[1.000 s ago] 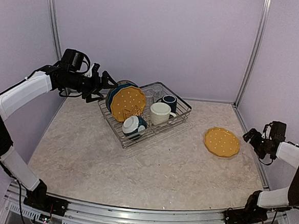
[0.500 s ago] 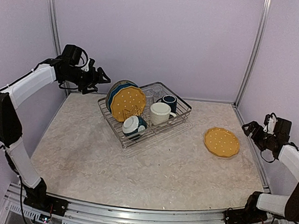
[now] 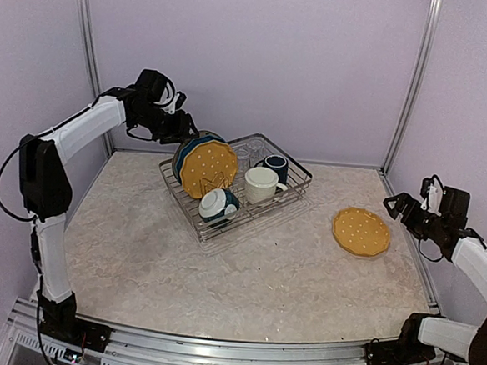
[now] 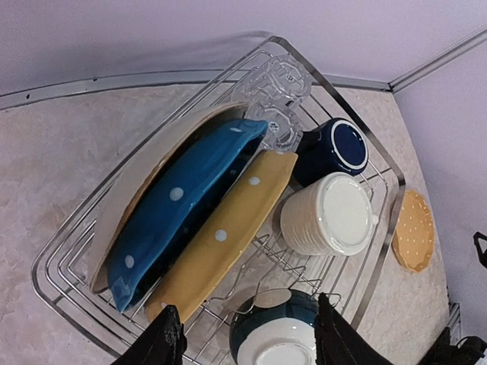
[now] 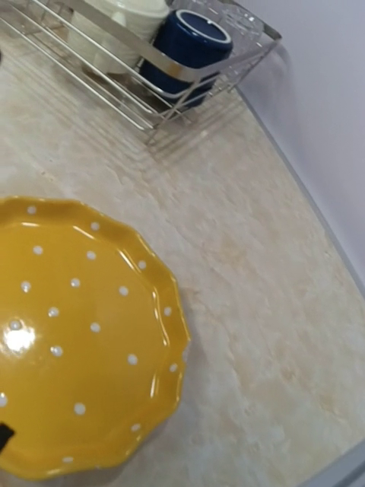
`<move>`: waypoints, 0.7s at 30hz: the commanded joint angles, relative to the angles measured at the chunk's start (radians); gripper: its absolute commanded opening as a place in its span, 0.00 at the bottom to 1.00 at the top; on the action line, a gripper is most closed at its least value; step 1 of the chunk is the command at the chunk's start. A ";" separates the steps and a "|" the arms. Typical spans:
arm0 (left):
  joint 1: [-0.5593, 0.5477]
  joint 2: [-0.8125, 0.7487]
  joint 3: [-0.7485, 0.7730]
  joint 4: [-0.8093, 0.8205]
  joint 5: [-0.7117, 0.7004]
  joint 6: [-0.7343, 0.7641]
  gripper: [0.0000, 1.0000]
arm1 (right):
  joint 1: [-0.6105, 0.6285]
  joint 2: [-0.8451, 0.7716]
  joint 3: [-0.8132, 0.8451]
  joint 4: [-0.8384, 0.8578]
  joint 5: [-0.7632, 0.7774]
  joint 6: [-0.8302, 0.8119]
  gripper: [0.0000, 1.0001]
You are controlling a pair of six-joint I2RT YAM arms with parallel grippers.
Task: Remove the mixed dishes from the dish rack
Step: Grab the plate from the dish rack.
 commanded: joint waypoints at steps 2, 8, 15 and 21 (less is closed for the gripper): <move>-0.066 0.111 0.141 -0.126 -0.209 0.124 0.54 | 0.037 -0.004 0.026 -0.006 0.020 0.002 1.00; -0.086 0.196 0.230 -0.162 -0.238 0.169 0.53 | 0.056 0.018 0.028 0.011 0.021 0.016 1.00; -0.088 0.281 0.303 -0.201 -0.275 0.210 0.54 | 0.081 0.020 0.030 0.012 0.040 0.023 1.00; -0.090 0.306 0.311 -0.218 -0.208 0.266 0.55 | 0.093 0.034 0.027 0.017 0.049 0.029 1.00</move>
